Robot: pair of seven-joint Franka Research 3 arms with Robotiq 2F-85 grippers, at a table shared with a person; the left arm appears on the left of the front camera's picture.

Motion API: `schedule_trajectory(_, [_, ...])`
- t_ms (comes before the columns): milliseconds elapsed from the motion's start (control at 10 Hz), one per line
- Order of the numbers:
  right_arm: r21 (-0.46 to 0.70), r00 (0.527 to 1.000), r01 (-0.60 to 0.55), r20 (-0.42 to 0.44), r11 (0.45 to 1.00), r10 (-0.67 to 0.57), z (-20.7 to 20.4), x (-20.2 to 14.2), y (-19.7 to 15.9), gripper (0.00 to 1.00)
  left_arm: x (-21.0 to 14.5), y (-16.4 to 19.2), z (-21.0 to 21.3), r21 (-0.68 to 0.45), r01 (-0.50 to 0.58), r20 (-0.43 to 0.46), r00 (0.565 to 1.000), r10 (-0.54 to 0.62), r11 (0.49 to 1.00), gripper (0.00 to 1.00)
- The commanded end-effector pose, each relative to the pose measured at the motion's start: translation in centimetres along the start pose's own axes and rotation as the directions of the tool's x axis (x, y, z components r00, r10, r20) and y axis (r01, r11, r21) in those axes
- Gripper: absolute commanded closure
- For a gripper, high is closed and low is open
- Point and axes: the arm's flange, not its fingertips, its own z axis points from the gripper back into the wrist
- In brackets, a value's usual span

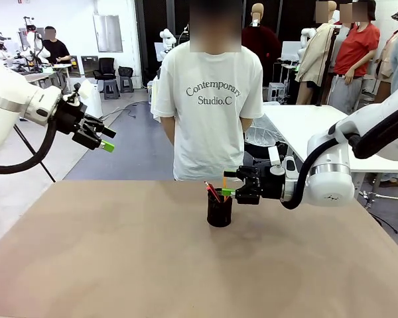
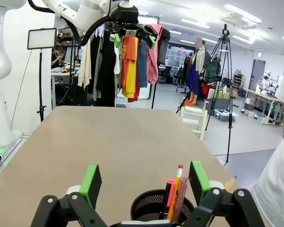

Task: Place the pens into the pen holder.
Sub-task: Pick up a writing instrument from the table and place it into the Pen holder.

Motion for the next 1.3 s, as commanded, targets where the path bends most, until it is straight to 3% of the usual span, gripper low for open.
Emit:
schedule_trajectory(0, [0.011, 1.0, 0.018, -0.006, 1.0, -0.018, -0.3, 0.6, -0.4, 0.0, -0.1, 0.0, 0.2, -0.001, 0.005, 0.001, 1.0, -0.005, 1.0, 0.0])
schedule_trajectory(400, [0.053, 0.998, 0.058, -0.021, 0.997, -0.057, -0.2, 1.5, -0.2, 0.0, -0.1, 0.0, 0.2, -0.001, 0.005, 0.001, 1.0, -0.005, 1.0, 0.0])
schedule_trajectory(700, [0.125, 0.981, 0.128, -0.16, 0.984, -0.107, 1.0, 4.7, -1.8, 0.0, -0.1, 0.0, 0.2, -0.001, 0.005, 0.001, 1.0, -0.005, 1.0, 0.0])
schedule_trajectory(1200, [0.251, 0.949, 0.12, -0.314, 0.961, -0.037, 2.8, 10.1, -4.7, 0.0, -0.1, 0.0, 0.2, -0.001, 0.005, 0.001, 1.0, -0.005, 1.0, 0.0])
